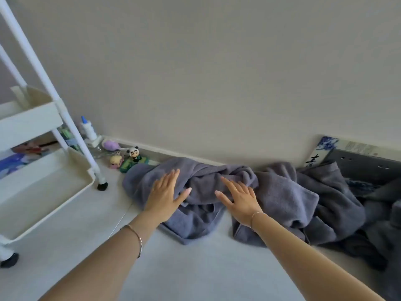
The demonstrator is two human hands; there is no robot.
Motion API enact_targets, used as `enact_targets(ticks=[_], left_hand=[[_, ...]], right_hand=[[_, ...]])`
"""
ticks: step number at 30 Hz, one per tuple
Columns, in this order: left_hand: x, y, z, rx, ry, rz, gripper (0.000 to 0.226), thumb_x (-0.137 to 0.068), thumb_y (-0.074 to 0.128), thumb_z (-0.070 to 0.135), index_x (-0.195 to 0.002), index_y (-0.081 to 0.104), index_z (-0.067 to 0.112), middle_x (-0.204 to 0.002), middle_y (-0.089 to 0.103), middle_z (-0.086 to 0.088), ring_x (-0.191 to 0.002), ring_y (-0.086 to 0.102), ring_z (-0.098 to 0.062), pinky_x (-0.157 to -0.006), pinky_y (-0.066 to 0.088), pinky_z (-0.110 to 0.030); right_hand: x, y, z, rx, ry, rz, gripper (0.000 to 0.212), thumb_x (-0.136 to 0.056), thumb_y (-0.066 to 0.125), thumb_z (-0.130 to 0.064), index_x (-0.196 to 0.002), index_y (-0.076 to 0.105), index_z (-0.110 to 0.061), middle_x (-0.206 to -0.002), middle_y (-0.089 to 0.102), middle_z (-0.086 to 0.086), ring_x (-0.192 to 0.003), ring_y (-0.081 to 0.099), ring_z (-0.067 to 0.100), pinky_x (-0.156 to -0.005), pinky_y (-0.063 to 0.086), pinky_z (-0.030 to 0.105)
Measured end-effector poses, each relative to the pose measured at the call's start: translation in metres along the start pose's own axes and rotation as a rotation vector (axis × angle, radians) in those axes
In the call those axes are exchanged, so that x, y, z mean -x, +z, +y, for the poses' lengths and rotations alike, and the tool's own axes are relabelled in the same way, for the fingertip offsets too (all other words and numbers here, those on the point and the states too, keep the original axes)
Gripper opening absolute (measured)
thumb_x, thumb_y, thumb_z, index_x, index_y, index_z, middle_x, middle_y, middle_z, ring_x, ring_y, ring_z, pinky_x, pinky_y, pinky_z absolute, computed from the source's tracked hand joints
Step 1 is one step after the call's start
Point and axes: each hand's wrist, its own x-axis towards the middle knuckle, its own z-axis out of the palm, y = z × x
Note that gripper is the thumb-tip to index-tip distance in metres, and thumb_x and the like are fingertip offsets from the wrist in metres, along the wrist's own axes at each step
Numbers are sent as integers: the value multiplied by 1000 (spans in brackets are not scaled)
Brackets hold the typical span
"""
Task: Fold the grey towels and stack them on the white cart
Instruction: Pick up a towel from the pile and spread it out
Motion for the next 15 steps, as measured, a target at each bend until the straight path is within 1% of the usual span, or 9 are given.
enact_targets(ticks=[1,2,4,6,8,9,11,13,15], left_hand=[[2,4,-5,13,8,-50,118,-58,-12,90,-150,14,22,-156,19,0,-143,17,-20,-115,13,-37],[5,11,-11,-12,49,-62,115,-58,-15,89,-150,12,26,-157,16,2,-144,13,-18,-116,10,-37],[16,26,-23,-73,125,-79,100,-66,-12,86,-149,10,34,-158,12,5,-145,7,-18,-117,5,-39],[28,40,-38,-113,256,-36,81,-81,5,80,-148,17,36,-157,15,5,-145,10,-22,-117,6,-45],[40,45,-51,-147,370,-18,74,-86,23,75,-145,32,32,-152,30,3,-142,20,-22,-115,9,-45],[45,48,-57,-172,408,-24,75,-85,27,75,-142,38,29,-147,39,3,-140,24,-21,-114,10,-44],[54,50,-66,-202,471,-64,79,-82,32,78,-138,44,24,-135,52,5,-137,30,-19,-114,12,-44],[62,52,-71,-215,522,-85,82,-79,34,80,-134,49,21,-123,59,6,-131,37,-17,-113,17,-43],[66,50,-74,-234,583,-66,78,-77,37,79,-127,55,22,-110,62,6,-118,46,-15,-110,23,-41]], right_hand=[[2,8,0,26,8,-63,64,-90,25,-66,-148,13,-40,-156,20,-2,-145,9,16,-119,1,42],[2,17,2,61,4,-114,64,-90,24,-67,-148,11,-42,-157,17,-1,-145,7,17,-119,-1,42],[12,37,7,115,7,-179,69,-84,18,-72,-147,9,-45,-159,7,-1,-146,0,17,-118,-8,42],[22,55,7,166,-73,-127,78,-76,11,-79,-146,11,-45,-159,2,-4,-146,-7,18,-116,-15,43],[30,70,11,208,-223,5,79,-76,12,-82,-144,23,-45,-157,11,-7,-146,-3,20,-115,-17,44],[33,77,9,217,-297,30,77,-78,15,-83,-142,30,-44,-155,21,-7,-146,4,21,-115,-15,45],[38,94,6,232,-406,9,76,-78,21,-83,-135,44,-39,-147,39,-5,-141,17,22,-114,-8,44],[44,105,2,203,-417,-57,80,-73,27,-86,-131,51,-35,-140,44,-5,-136,25,18,-115,0,41],[49,109,0,153,-385,-90,78,-69,42,-84,-124,57,-32,-131,47,-6,-124,33,13,-115,12,34]])
